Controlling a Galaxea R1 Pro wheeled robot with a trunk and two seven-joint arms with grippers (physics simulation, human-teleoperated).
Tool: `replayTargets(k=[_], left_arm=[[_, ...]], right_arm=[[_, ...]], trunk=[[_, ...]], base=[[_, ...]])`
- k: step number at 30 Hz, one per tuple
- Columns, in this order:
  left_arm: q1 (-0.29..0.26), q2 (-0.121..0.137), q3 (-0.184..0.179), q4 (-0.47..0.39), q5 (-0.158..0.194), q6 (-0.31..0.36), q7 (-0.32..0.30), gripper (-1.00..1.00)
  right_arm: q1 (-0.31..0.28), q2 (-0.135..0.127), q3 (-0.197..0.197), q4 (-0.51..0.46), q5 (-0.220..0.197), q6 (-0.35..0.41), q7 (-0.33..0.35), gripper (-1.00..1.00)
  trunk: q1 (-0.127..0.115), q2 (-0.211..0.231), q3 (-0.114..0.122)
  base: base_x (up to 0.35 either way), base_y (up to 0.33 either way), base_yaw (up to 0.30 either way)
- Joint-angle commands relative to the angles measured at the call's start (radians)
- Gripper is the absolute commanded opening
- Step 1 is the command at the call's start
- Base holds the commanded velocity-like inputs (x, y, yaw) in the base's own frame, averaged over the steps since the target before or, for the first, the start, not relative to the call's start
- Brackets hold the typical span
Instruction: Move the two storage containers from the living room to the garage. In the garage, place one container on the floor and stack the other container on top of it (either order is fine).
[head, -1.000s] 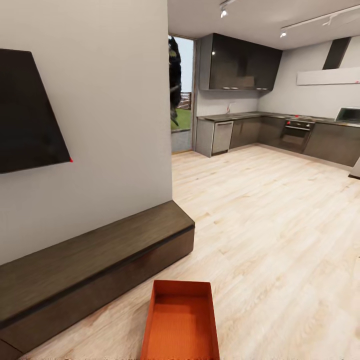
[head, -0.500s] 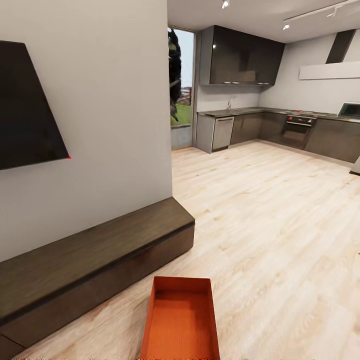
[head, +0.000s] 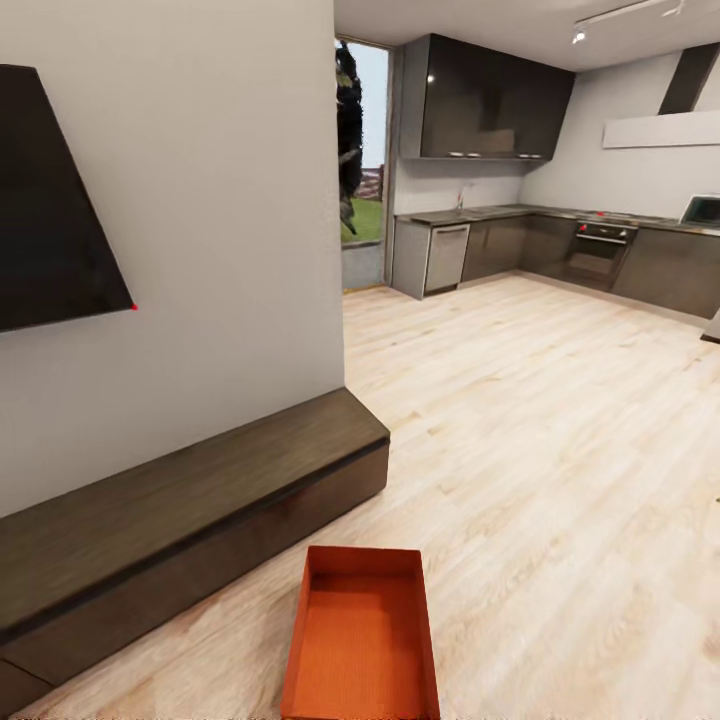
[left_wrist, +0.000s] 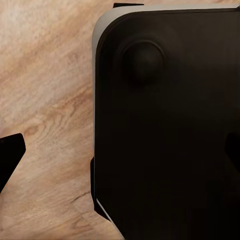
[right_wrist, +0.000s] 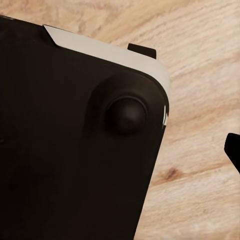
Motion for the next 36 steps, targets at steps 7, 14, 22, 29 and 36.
replayTargets(k=[7, 14, 22, 29, 36], left_arm=[[0.0, 0.0, -0.001, 0.0, 0.005, -0.003, 0.001, 1.0], [0.0, 0.0, -0.001, 0.0, 0.005, -0.003, 0.001, 1.0], [0.0, 0.0, -0.001, 0.0, 0.005, -0.003, 0.001, 1.0], [0.0, 0.0, -0.001, 0.0, 0.005, -0.003, 0.001, 1.0], [0.0, 0.0, -0.001, 0.0, 0.006, -0.003, 0.001, 1.0]], right_arm=[[0.0, 0.0, 0.008, 0.0, -0.011, -0.003, 0.001, 1.0], [0.0, 0.0, 0.008, 0.0, -0.01, -0.003, 0.001, 1.0], [0.0, 0.0, 0.008, 0.0, -0.011, -0.003, 0.001, 1.0], [0.0, 0.0, 0.008, 0.0, -0.011, -0.003, 0.001, 1.0], [0.0, 0.001, 0.008, 0.0, -0.011, -0.003, 0.001, 1.0]], trunk=[[0.0, 0.0, -0.012], [0.0, 0.0, -0.023], [0.0, 0.0, -0.036], [0.0, 0.0, -0.048], [0.0, 0.0, -0.059]], base=[[0.0, 0.0, 0.0], [0.0, 0.0, 0.0], [0.0, 0.0, 0.0], [0.0, 0.0, 0.0], [0.0, 0.0, 0.0]])
